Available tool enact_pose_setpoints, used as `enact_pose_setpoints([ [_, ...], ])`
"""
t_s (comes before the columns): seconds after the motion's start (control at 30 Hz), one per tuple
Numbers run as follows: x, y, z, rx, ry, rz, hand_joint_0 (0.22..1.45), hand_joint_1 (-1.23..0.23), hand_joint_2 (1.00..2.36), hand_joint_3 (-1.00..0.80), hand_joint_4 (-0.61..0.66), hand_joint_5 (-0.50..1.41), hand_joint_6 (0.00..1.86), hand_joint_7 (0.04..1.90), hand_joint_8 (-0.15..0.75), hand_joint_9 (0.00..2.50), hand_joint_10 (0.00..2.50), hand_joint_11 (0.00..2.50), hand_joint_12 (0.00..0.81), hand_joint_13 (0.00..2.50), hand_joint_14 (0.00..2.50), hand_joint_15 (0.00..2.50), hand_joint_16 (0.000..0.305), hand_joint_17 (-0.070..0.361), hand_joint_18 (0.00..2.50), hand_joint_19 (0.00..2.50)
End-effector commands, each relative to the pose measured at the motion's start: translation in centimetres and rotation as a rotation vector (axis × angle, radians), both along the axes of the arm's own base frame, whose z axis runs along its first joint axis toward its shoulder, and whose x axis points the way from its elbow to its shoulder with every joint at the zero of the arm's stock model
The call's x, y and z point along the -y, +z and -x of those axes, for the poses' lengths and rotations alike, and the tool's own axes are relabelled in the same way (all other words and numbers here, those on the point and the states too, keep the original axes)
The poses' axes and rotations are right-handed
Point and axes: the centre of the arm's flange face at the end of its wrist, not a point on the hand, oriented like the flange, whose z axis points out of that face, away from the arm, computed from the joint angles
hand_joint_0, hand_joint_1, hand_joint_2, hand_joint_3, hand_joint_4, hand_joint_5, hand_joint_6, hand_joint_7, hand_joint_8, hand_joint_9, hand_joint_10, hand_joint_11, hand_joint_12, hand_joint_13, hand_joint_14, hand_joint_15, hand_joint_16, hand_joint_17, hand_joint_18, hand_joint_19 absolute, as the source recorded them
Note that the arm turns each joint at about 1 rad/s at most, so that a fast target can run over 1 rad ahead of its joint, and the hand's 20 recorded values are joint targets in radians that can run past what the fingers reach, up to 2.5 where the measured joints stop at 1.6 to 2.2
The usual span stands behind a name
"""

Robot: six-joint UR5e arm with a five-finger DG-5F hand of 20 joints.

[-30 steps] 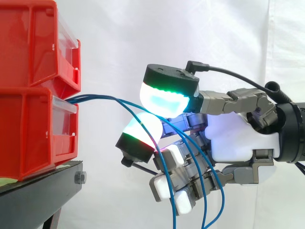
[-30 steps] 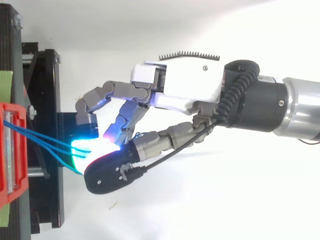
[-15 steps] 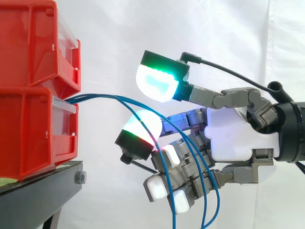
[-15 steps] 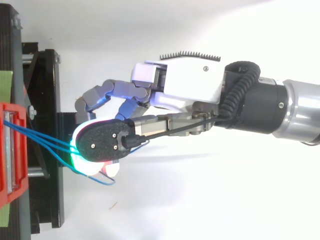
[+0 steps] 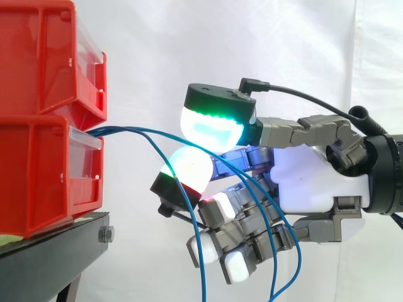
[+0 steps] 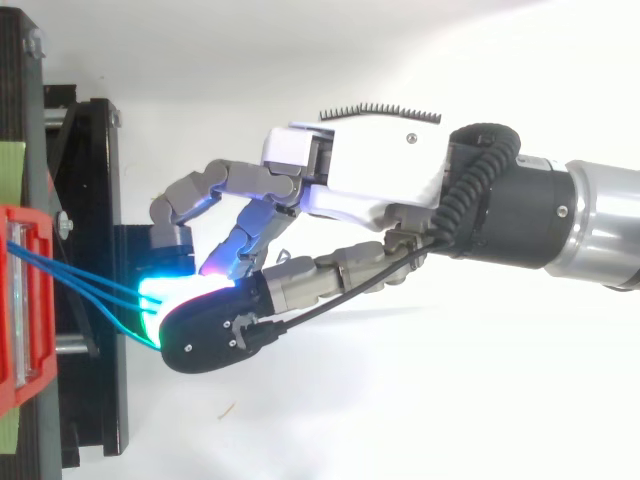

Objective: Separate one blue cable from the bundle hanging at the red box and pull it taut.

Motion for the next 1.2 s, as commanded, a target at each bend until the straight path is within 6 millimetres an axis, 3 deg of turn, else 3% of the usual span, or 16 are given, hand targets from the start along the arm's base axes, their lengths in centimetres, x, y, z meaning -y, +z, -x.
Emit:
enact_pose_setpoints([
  [0.0,-0.08,0.05,-0.03,0.001,0.003,-0.004,0.67,-0.81,1.01,-0.22,0.18,-0.2,0.87,1.13,0.341,0.89,0.02,0.94,0.408,0.81,0.02,0.52,0.054,0.122,0.88,0.52],
  [0.43,-0.04,-0.12,0.12,-0.012,0.002,-0.002,0.77,-0.88,1.0,-0.5,0.16,-0.2,0.89,1.14,0.323,0.91,0.02,0.96,0.386,0.82,0.02,0.49,0.05,0.114,0.88,0.45],
  [0.5,-0.04,-0.12,0.12,-0.012,0.002,-0.002,0.7,-0.85,1.0,-0.5,0.17,-0.19,0.89,1.17,0.323,0.91,0.02,0.96,0.385,0.83,0.02,0.5,0.05,0.113,0.89,0.46],
  [0.53,-0.04,-0.12,0.12,-0.012,0.002,-0.002,0.61,-0.76,1.0,-0.5,0.17,-0.18,0.89,1.18,0.326,0.93,0.02,0.97,0.386,0.83,0.02,0.51,0.05,0.113,0.89,0.49],
  [0.63,-0.04,-0.12,0.12,-0.012,0.002,-0.002,0.5,-0.59,1.0,-0.5,0.18,-0.17,0.88,1.16,0.348,0.98,0.02,0.92,0.414,0.87,0.02,0.51,0.054,0.121,0.92,0.5],
  [0.8,-0.04,-0.12,0.12,-0.012,0.002,-0.002,0.59,-0.49,1.0,-0.5,0.16,-0.16,0.86,1.16,0.331,1.0,0.02,0.9,0.389,0.87,0.02,0.51,0.049,0.11,0.9,0.54],
  [1.1,-0.04,-0.12,0.12,-0.012,0.002,-0.001,0.63,-0.75,1.01,-0.27,0.11,-0.17,0.86,1.22,0.347,0.95,0.02,0.91,0.41,0.87,0.02,0.52,0.053,0.118,0.93,0.51],
  [1.17,-0.04,-0.12,0.12,-0.012,0.002,0.001,0.69,-0.86,1.01,-0.28,0.03,-0.18,0.86,1.35,0.334,0.91,0.02,0.92,0.396,0.84,0.02,0.5,0.051,0.114,0.9,0.48],
])
